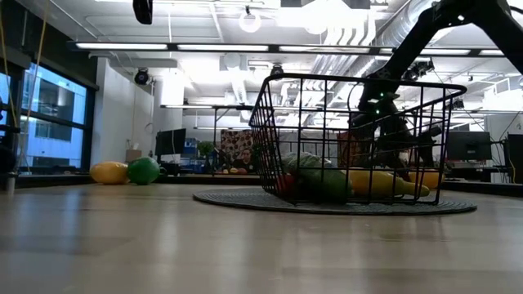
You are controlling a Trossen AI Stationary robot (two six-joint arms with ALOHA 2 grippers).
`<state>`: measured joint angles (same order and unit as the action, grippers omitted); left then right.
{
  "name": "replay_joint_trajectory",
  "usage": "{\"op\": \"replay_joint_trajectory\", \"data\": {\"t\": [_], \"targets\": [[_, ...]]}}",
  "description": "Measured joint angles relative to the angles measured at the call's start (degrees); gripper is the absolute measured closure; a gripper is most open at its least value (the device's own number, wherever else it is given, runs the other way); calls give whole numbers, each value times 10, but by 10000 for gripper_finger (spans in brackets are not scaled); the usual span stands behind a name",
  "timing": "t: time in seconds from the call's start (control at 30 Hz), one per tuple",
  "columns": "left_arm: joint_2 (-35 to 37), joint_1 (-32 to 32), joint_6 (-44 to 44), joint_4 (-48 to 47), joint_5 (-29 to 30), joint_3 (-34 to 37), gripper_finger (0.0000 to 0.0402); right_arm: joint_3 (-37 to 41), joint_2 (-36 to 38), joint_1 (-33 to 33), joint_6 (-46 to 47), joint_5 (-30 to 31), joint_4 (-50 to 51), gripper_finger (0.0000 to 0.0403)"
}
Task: Build produce basket
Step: Put the yellow mango into the black wire basket
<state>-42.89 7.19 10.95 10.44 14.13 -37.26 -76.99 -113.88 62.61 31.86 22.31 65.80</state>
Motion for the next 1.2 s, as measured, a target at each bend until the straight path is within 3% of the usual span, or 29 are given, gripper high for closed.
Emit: {"op": "replay_joint_trajectory", "data": {"t": [0.53, 0.87, 1.2], "targets": [[0, -1, 24, 0, -2, 0, 399, -2, -1, 0, -10, -2, 11, 97], [0, -1, 24, 0, -1, 0, 399, -2, -1, 0, -8, 7, 13, 146], [0, -1, 24, 0, 0, 0, 399, -2, -1, 0, -17, 5, 18, 150]]}}
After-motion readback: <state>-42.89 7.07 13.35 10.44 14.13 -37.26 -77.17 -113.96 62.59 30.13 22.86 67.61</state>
